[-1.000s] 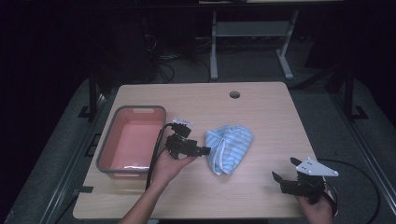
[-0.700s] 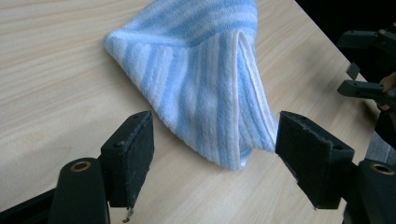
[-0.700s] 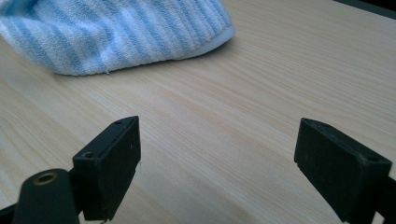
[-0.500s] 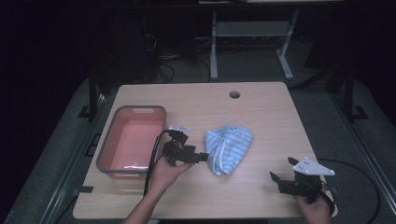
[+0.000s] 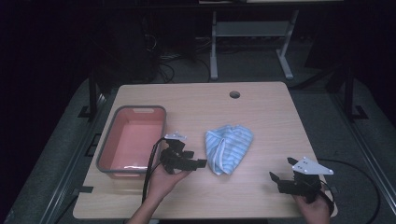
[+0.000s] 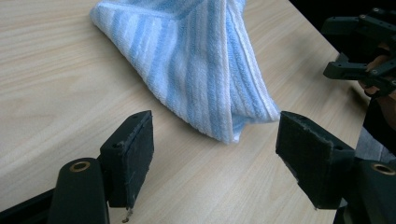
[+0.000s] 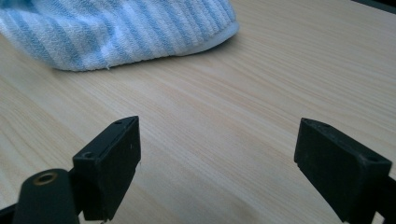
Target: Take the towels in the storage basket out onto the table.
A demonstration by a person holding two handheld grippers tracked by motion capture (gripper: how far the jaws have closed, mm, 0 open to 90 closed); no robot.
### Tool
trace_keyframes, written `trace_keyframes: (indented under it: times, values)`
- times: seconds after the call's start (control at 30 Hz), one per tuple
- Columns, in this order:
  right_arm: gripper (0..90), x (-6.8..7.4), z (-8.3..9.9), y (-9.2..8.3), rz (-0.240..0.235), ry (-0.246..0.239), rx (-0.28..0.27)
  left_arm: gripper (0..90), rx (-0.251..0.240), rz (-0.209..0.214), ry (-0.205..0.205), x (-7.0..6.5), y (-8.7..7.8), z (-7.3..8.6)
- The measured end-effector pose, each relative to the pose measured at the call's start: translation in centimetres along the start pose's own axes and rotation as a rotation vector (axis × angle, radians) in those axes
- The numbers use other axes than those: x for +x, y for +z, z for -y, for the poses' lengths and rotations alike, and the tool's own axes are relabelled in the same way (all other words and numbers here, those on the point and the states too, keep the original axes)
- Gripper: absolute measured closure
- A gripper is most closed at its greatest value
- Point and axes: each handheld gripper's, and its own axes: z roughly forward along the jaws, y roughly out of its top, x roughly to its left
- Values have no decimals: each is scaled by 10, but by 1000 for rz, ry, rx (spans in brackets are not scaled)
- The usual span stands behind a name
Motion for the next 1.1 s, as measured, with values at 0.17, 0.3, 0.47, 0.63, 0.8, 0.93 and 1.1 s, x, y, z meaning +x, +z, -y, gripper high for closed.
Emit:
trace_keyframes:
  times: [0.17,0.3,0.47,0.63,0.8,0.93,1.1]
  values:
    - [141,0,0,1,-2,0,1,270,6,-3,5,0,1,9]
    - [142,-1,0,0,5,6,-5,269,13,-7,24,-3,3,13]
    - [142,-1,1,-1,4,9,-5,269,15,-8,30,-7,2,18]
    - [142,-1,1,0,3,1,-4,270,17,9,26,-9,1,23]
    - [142,-1,2,-1,6,5,-2,270,29,24,28,-14,-1,27]
    - [141,0,2,-1,6,9,3,269,36,32,46,-19,-4,34]
    - [142,1,4,-1,12,14,-4,268,25,34,50,-18,-9,42]
